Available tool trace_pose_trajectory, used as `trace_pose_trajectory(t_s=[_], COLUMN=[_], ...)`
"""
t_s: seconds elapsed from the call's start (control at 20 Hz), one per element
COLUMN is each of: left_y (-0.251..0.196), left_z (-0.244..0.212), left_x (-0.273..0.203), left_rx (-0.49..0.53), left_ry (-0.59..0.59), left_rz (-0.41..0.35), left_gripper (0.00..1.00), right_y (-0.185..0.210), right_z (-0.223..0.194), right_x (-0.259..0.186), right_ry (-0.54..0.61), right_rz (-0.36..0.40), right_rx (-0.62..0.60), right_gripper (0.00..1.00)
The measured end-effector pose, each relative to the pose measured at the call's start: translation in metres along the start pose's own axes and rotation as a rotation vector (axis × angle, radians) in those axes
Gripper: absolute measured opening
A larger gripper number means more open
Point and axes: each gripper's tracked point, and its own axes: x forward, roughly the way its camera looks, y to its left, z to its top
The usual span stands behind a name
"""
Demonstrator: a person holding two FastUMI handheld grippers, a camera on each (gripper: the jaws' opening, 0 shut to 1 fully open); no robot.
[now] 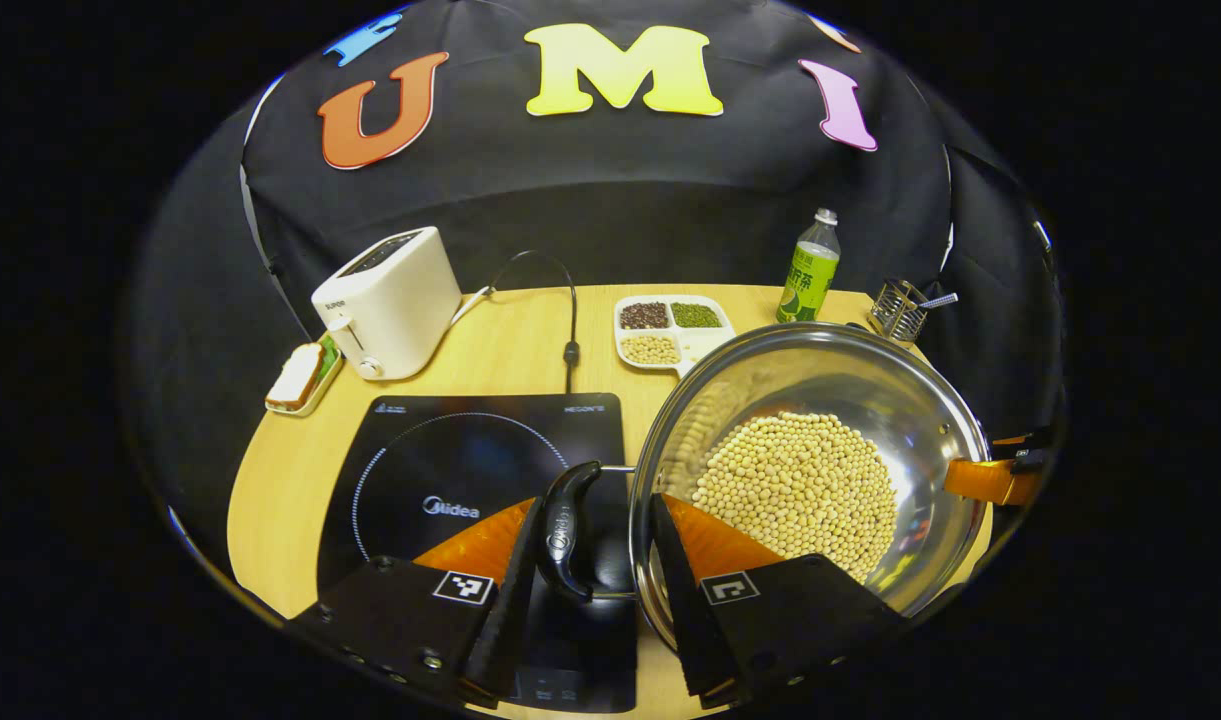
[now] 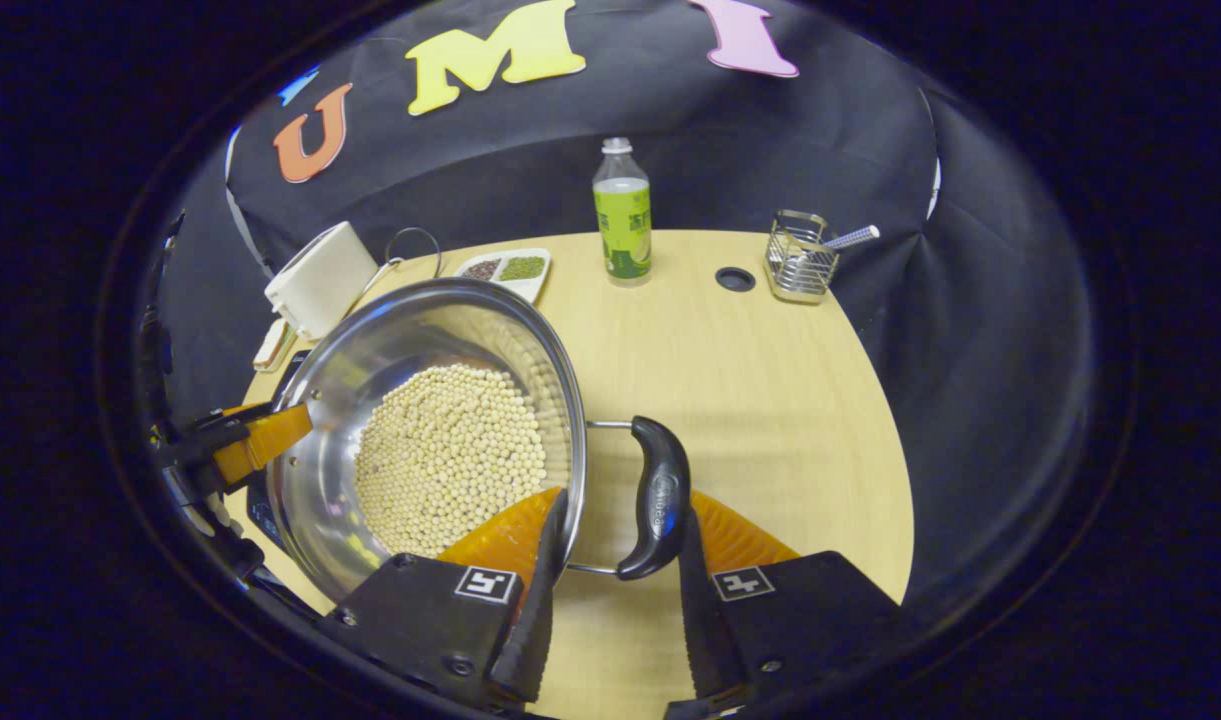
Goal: First push the handle of the pot to place it horizontally, then grasp the pot with both hands and set it on the induction cooktop.
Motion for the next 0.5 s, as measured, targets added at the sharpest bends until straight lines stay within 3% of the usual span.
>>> trace_pose_trajectory(t_s=[0.5], left_y=[0.110], left_z=[-0.009], left_x=[-0.019], left_rx=[-0.016], left_ry=[0.008], left_rz=[0.075], left_gripper=[0.60], right_y=[0.114], right_z=[0.001], right_x=[0.012], right_ry=[0.017], right_rz=[0.064], right_rx=[-0.049], right_gripper=[0.55])
